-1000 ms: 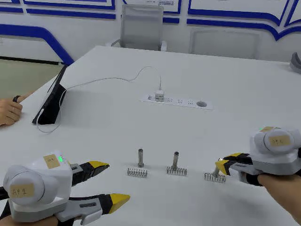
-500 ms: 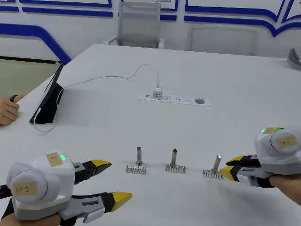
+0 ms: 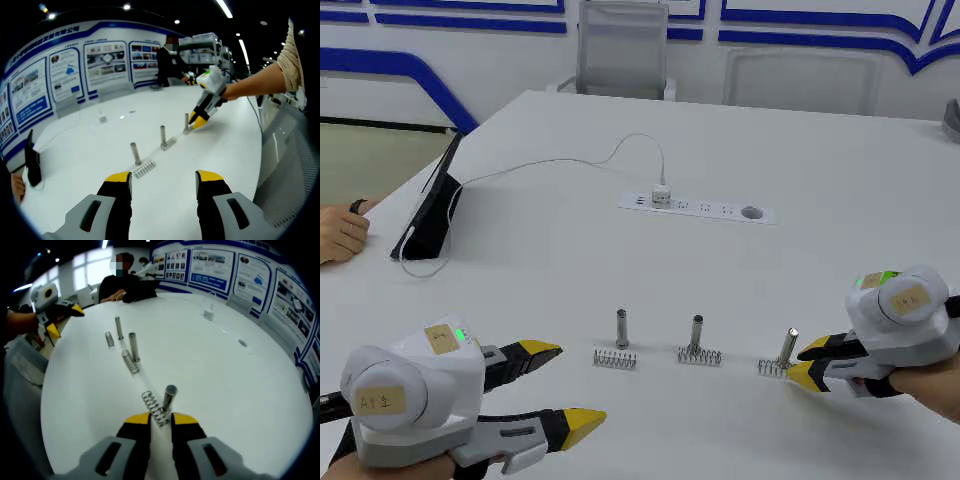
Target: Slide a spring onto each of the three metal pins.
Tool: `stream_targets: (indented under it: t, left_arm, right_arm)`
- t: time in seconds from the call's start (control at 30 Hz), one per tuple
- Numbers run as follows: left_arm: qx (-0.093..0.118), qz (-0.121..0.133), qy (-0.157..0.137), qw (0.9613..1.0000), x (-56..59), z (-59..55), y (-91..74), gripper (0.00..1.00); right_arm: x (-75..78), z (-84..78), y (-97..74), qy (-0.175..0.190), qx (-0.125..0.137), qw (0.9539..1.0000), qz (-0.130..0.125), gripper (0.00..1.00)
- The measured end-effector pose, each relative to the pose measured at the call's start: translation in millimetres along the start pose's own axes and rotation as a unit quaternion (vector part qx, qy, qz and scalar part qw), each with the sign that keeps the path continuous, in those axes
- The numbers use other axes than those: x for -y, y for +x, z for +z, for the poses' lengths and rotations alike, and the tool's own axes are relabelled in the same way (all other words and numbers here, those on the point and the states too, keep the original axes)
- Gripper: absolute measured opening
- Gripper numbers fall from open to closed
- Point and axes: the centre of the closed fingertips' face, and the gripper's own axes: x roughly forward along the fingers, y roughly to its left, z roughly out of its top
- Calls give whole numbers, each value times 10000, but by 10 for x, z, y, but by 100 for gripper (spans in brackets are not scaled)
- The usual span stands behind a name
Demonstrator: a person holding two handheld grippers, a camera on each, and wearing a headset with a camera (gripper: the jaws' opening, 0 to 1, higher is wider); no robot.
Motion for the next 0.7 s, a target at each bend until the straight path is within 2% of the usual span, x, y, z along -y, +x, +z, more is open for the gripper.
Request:
stream_targets:
  t: [0.57, 0.7]
  left_arm:
    - [-30, -120, 27, 9999, 66, -6, 48, 51]
    - [-47, -193, 81, 9998, 102, 4, 73, 51]
  right_arm:
    - [-76, -67, 35, -147, -200, 9995, 219, 13]
    - [-84, -94, 54, -354, -380, 9984, 241, 13]
